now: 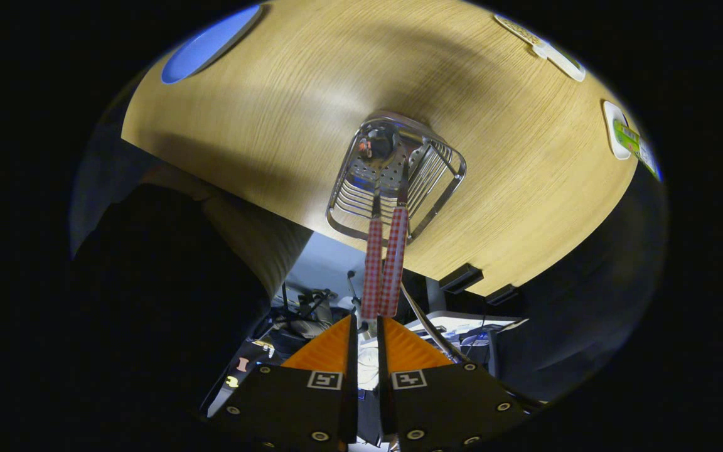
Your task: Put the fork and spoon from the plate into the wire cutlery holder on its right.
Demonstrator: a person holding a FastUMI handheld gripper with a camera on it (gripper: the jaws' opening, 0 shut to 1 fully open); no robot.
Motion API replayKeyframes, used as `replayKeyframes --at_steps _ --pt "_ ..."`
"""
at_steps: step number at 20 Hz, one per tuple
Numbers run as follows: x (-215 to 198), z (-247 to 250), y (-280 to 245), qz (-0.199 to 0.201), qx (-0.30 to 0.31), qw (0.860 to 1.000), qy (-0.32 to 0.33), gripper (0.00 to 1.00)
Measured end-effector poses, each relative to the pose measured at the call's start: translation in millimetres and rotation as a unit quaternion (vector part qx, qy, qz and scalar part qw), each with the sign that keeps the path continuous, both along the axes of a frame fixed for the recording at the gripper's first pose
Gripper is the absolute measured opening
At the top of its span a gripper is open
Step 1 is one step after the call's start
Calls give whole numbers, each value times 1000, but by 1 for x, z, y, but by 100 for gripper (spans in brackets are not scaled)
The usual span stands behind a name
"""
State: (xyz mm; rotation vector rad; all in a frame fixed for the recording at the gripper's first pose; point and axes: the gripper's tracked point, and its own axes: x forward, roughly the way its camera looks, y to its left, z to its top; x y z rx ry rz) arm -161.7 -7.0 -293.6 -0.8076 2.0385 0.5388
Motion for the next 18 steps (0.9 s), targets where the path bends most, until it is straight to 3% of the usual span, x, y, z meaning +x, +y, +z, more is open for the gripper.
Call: replayKeyframes --at_steps 5,8,12,14,16,18 --pt "8 12 17 -54 78 994 -61 21" --pt "18 22 21 -99 139 976 -131 24" --pt "51 46 35 -162 218 931 -242 26" --pt "67 59 36 -170 255 904 -298 31" --pt "82 72 43 -176 297 871 -350 39" --pt "104 79 47 -161 340 831 -410 57"
